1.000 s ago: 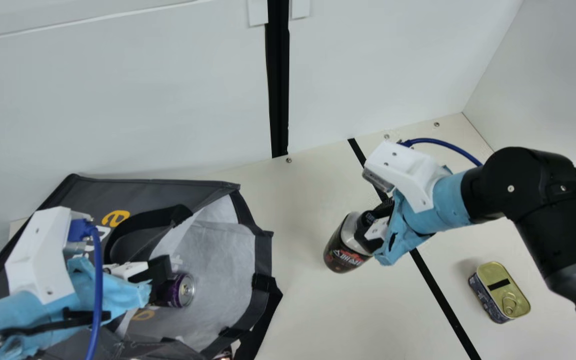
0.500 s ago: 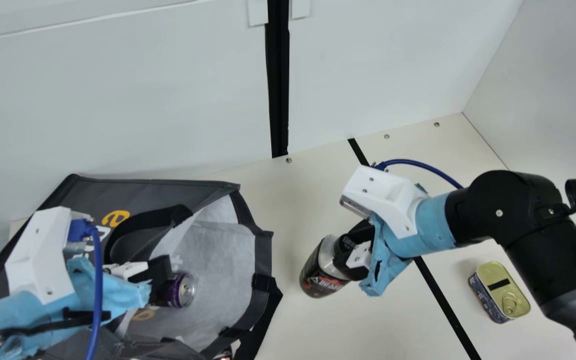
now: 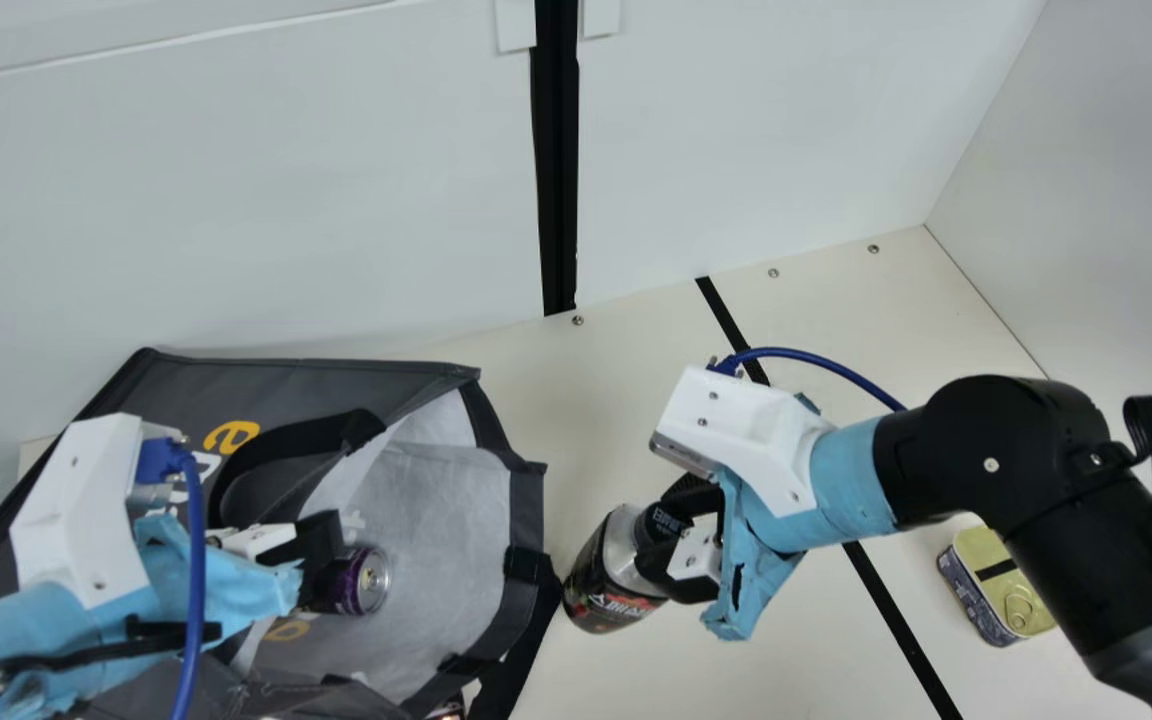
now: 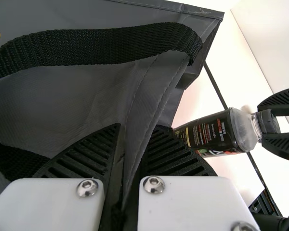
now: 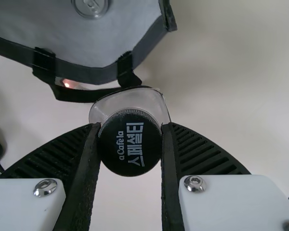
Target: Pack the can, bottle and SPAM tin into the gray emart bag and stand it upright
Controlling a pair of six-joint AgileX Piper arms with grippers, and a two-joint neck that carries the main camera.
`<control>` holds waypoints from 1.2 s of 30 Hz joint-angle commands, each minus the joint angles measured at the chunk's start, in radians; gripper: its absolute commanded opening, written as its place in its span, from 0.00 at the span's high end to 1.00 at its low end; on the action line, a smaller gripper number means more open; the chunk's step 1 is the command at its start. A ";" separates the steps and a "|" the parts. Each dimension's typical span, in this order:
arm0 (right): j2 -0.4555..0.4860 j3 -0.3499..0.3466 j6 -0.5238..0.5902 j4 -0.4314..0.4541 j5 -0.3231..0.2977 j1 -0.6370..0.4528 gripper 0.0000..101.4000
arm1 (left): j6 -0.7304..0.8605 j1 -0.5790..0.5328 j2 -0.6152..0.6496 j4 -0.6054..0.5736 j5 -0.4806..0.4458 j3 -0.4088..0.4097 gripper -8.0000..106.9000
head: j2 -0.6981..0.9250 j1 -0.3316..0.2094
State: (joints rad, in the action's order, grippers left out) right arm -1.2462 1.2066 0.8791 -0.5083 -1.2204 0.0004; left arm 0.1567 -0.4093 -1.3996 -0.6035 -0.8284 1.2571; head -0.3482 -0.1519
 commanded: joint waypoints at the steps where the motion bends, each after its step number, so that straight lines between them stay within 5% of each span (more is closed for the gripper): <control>1: 0.004 0.006 0.001 -0.022 0.000 0.004 1.00 | 0.000 0.000 0.000 0.000 0.000 0.000 1.00 | -0.001 -0.023; 36: 0.036 0.140 -0.028 -0.329 0.000 0.030 1.00 | 0.000 0.000 0.000 0.000 0.000 0.000 1.00 | -0.001 -0.023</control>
State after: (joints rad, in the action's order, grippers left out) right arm -1.2092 1.3488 0.8454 -0.8250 -1.2206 0.0340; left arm 0.1567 -0.4093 -1.3996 -0.6035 -0.8284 1.2571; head -0.3467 -0.1519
